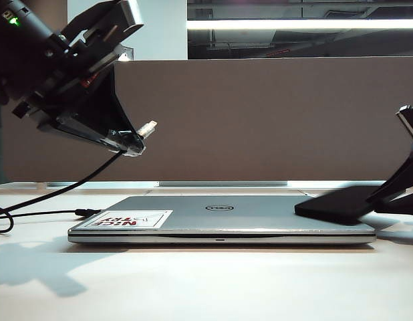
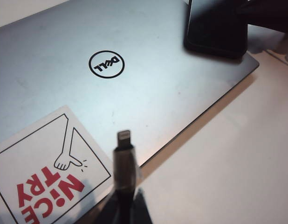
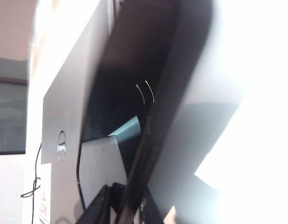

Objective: Pick up the charging cable and the phone, plug the charging cable into the charging port on the phone, and finally place them back on the table.

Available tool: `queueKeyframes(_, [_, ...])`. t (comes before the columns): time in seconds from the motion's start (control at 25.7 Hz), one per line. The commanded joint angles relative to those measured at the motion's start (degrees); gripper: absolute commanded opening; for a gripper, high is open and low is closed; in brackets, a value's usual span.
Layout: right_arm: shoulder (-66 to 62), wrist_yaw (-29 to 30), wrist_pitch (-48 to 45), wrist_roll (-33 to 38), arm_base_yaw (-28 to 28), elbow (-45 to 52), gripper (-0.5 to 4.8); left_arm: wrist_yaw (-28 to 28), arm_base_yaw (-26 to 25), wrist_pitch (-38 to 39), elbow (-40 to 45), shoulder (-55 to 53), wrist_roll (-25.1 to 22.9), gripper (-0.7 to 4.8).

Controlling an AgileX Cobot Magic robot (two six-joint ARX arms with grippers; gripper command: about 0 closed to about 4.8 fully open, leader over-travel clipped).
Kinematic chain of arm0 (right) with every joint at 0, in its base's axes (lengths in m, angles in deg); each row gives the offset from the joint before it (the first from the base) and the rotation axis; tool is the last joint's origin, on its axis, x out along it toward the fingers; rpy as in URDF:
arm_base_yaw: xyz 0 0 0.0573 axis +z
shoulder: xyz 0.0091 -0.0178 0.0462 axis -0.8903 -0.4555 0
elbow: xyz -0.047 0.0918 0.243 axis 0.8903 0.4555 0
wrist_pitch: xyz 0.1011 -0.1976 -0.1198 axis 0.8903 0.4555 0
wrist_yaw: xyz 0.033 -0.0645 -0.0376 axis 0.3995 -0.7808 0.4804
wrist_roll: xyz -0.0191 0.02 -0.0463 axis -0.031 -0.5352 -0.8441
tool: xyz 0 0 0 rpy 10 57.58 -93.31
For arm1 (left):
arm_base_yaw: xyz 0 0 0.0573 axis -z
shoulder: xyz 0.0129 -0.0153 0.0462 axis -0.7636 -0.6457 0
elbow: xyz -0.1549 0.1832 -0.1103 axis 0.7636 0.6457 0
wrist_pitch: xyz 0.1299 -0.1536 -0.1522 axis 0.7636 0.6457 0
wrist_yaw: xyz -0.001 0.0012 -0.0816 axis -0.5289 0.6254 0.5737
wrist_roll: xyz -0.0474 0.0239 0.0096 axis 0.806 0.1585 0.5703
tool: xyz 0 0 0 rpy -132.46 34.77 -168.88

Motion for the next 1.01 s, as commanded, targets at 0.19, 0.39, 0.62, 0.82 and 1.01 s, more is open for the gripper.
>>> queueKeyframes(0.19, [-0.3, -1.9, 2.7, -4.2, 0.1, 0.5, -0.06, 0.0, 0.0, -1.1, 0.0, 0.2, -0.2, -0.06])
queueKeyframes(0.39, [-0.3, -0.5, 1.7, -5.6, 0.0, 0.5, -0.06, 0.0, 0.0, -1.1, 0.0, 0.2, -0.2, -0.06])
queueKeyframes(0.62, [0.7, 1.0, -1.5, -5.6, 0.0, 0.5, -0.06, 0.0, 0.0, -1.1, 0.0, 0.2, -0.2, -0.06])
queueKeyframes(0.82, [4.0, 0.2, -1.3, -5.6, 0.0, 0.5, -0.06, 0.0, 0.0, -1.1, 0.0, 0.2, -0.2, -0.06])
queueKeyframes(1.01, [12.1, -1.4, 4.2, -5.6, 0.0, -0.3, -0.06, 0.0, 0.0, -1.1, 0.0, 0.2, -0.2, -0.06])
